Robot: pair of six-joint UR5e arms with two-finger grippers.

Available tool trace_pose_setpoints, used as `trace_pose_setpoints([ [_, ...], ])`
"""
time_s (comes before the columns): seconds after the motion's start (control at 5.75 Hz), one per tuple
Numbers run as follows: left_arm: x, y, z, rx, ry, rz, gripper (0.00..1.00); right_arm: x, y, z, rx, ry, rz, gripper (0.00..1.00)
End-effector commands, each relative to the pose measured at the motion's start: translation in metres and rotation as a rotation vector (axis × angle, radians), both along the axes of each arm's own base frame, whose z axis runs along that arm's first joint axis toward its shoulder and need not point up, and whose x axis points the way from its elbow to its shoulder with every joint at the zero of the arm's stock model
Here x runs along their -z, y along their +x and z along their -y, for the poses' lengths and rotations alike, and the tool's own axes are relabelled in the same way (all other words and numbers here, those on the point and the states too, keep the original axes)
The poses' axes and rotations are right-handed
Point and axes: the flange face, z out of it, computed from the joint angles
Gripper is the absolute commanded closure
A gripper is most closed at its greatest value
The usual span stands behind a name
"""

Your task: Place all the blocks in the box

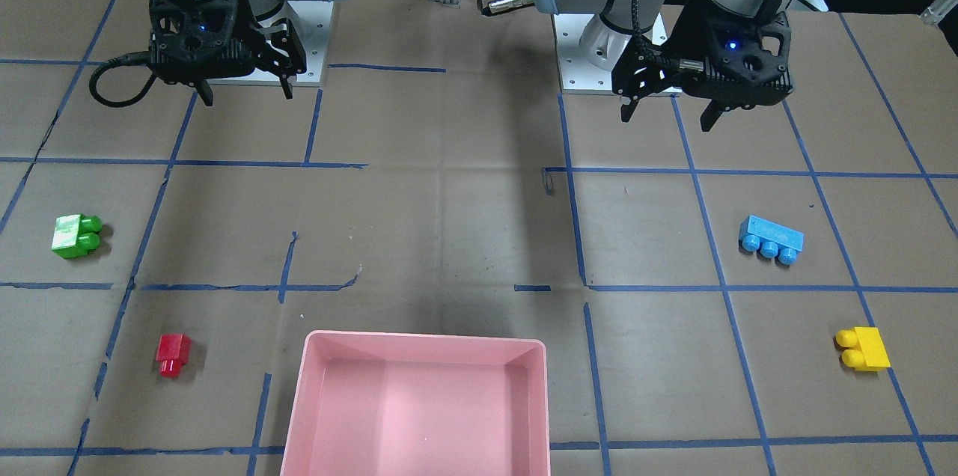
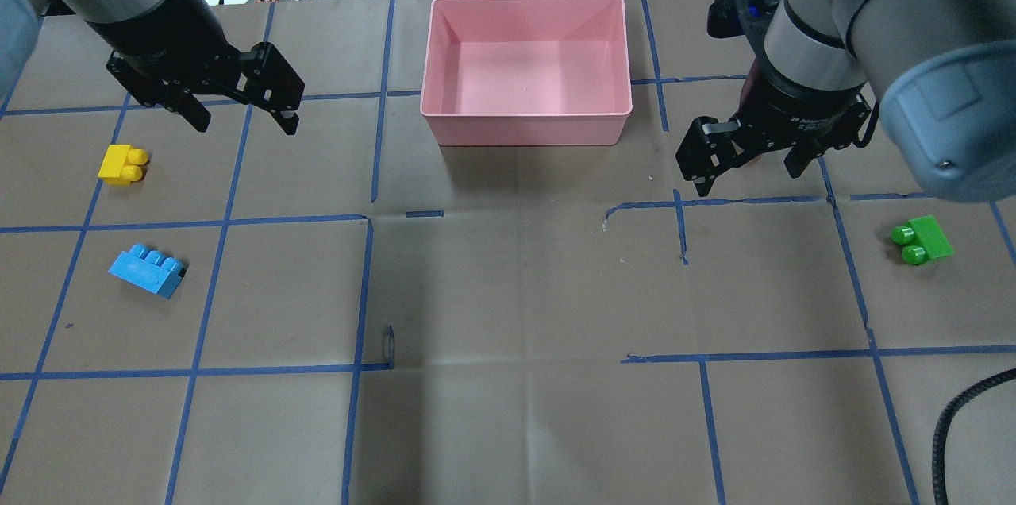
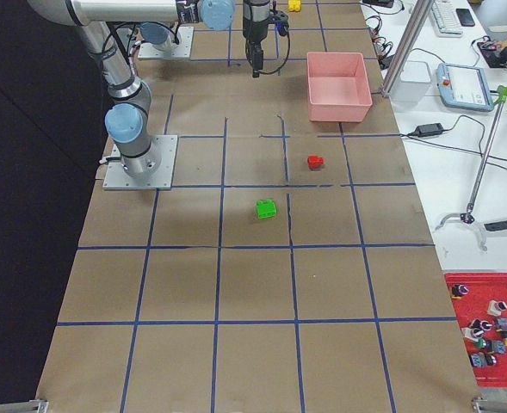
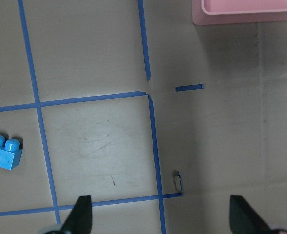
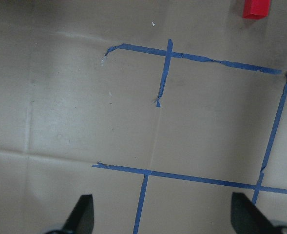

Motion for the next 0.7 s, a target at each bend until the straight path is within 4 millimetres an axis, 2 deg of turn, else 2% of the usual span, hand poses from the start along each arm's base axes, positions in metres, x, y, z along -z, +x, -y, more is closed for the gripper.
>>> trace_pose_setpoints([
  [0.0, 0.002, 0.001, -0.002, 0.007, 0.004, 0.000, 0.02, 0.000, 0.000, 0.000, 0.002, -0.001, 0.000, 0.00],
  [0.17, 0.001, 0.004, -0.001, 0.007, 0.000, 0.000, 0.02, -0.002, -0.002, 0.000, 0.005, -0.004, -0.006, 0.00],
  [0.35, 0.005, 0.029, 0.010, -0.028, -0.003, -0.001, 0.02, -0.001, -0.002, 0.001, 0.007, -0.003, -0.008, 0.00],
  [0.52, 0.006, 0.098, 0.020, -0.066, -0.026, 0.004, 0.02, -0.001, -0.002, 0.000, 0.005, -0.002, -0.008, 0.00],
])
